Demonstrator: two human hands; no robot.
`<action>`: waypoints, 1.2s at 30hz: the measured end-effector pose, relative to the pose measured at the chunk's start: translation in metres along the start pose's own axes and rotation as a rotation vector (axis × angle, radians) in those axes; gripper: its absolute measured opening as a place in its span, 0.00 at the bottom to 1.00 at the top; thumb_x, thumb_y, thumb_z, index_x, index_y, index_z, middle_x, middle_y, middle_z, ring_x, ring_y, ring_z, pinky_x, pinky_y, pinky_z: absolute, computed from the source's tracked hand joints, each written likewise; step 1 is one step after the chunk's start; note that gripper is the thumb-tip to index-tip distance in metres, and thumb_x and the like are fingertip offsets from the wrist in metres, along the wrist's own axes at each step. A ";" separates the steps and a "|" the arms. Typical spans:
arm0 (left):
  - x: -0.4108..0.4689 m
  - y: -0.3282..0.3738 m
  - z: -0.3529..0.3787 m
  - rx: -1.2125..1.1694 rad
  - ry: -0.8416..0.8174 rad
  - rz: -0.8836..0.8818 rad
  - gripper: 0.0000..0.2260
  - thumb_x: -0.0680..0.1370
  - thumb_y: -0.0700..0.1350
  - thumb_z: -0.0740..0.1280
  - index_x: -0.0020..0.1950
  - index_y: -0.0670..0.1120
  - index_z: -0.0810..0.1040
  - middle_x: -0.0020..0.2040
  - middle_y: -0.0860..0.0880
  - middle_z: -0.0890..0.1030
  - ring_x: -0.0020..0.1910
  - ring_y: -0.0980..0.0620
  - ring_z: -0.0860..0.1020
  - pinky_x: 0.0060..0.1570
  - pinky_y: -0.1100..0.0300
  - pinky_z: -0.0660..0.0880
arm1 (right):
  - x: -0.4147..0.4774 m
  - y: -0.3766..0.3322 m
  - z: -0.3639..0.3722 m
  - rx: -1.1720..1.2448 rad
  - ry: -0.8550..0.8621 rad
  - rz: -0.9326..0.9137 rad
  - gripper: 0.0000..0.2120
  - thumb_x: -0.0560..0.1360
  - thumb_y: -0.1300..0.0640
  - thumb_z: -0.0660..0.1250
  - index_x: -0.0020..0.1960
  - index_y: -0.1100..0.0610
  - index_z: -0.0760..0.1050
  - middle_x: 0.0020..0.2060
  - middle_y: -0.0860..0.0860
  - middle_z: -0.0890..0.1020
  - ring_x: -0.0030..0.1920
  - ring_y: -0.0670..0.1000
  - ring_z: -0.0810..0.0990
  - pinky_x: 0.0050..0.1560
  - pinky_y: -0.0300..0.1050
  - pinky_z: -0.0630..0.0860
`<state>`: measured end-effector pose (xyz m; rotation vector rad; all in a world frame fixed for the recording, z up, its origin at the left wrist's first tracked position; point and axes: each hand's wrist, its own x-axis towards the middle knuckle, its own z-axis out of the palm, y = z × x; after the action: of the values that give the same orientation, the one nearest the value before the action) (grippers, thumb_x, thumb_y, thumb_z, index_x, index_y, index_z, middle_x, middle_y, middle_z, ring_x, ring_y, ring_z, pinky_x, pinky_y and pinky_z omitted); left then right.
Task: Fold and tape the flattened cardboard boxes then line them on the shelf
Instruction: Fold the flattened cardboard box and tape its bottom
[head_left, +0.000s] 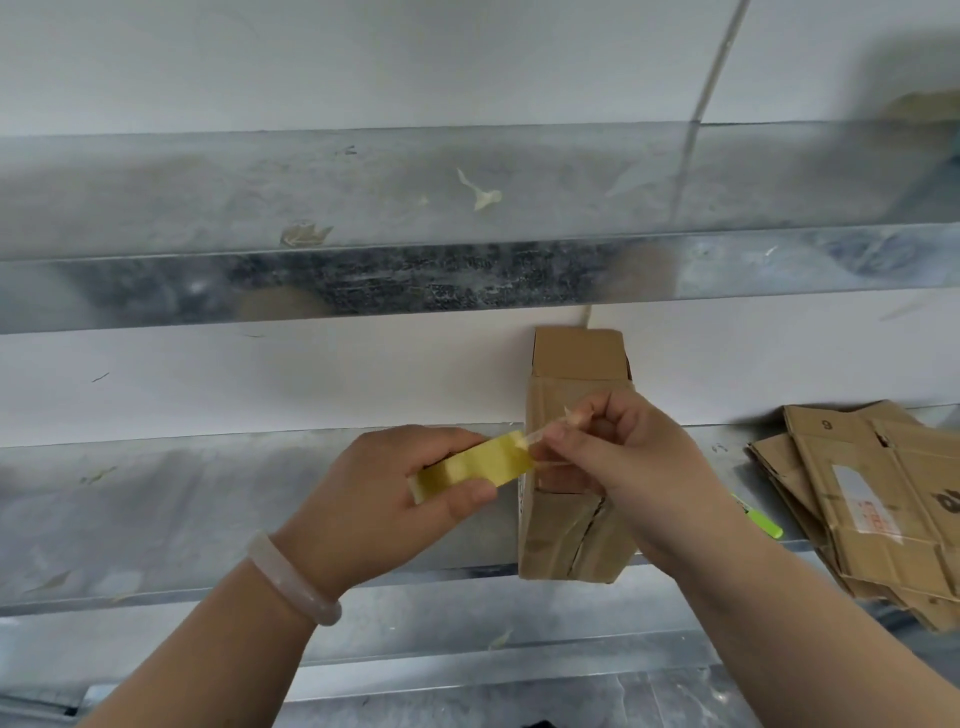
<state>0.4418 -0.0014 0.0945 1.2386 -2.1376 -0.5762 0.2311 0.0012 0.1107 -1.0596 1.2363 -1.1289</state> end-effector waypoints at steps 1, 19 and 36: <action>-0.001 -0.002 0.000 -0.059 -0.020 0.011 0.14 0.74 0.63 0.62 0.53 0.60 0.79 0.45 0.63 0.80 0.45 0.61 0.79 0.42 0.66 0.74 | 0.000 -0.001 -0.003 0.004 0.010 -0.014 0.08 0.73 0.66 0.71 0.43 0.58 0.72 0.37 0.59 0.85 0.43 0.57 0.86 0.49 0.56 0.81; 0.011 -0.014 0.002 0.086 -0.140 0.044 0.12 0.73 0.63 0.62 0.45 0.58 0.78 0.41 0.63 0.78 0.42 0.61 0.77 0.59 0.55 0.74 | -0.012 0.015 -0.048 -0.025 0.119 -0.089 0.07 0.74 0.69 0.69 0.44 0.65 0.70 0.33 0.59 0.84 0.37 0.58 0.85 0.37 0.48 0.83; 0.018 0.000 0.014 0.506 -0.063 -0.093 0.29 0.65 0.76 0.48 0.34 0.55 0.75 0.32 0.57 0.75 0.33 0.59 0.73 0.33 0.60 0.70 | -0.026 0.031 -0.089 0.141 0.172 0.013 0.14 0.63 0.59 0.72 0.44 0.63 0.72 0.35 0.62 0.83 0.36 0.56 0.85 0.30 0.44 0.81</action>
<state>0.4247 -0.0164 0.0894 1.6072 -2.3730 -0.1063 0.1437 0.0326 0.0787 -0.8609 1.2752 -1.2990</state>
